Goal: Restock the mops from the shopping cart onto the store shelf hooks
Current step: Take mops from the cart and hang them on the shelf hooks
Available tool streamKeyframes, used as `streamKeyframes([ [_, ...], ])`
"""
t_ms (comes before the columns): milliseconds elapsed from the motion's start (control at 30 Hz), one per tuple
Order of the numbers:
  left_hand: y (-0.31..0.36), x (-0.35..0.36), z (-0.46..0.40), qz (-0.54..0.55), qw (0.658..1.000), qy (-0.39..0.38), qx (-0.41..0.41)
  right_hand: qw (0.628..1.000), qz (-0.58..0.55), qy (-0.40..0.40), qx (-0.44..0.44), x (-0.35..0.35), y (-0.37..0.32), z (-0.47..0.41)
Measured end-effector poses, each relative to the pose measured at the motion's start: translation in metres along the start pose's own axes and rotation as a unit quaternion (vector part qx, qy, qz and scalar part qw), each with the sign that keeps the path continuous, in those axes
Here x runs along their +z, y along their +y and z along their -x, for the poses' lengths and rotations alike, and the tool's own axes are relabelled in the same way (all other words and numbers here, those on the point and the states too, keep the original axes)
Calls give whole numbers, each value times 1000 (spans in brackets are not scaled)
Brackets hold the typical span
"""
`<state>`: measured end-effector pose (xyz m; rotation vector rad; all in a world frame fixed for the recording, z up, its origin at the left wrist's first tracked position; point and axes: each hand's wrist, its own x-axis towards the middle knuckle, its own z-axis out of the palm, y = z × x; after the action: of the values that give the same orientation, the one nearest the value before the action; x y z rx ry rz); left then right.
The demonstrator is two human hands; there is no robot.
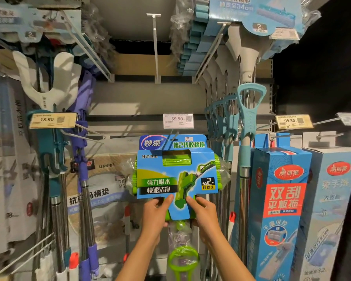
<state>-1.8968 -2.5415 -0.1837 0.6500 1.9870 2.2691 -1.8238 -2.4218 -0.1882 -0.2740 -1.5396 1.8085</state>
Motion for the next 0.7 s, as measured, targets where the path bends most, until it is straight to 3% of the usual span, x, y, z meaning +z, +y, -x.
streamKeyframes([
  [700,-42,15,-101,-2,999,-11,-39,999,-12,28,25,19,45,-91],
])
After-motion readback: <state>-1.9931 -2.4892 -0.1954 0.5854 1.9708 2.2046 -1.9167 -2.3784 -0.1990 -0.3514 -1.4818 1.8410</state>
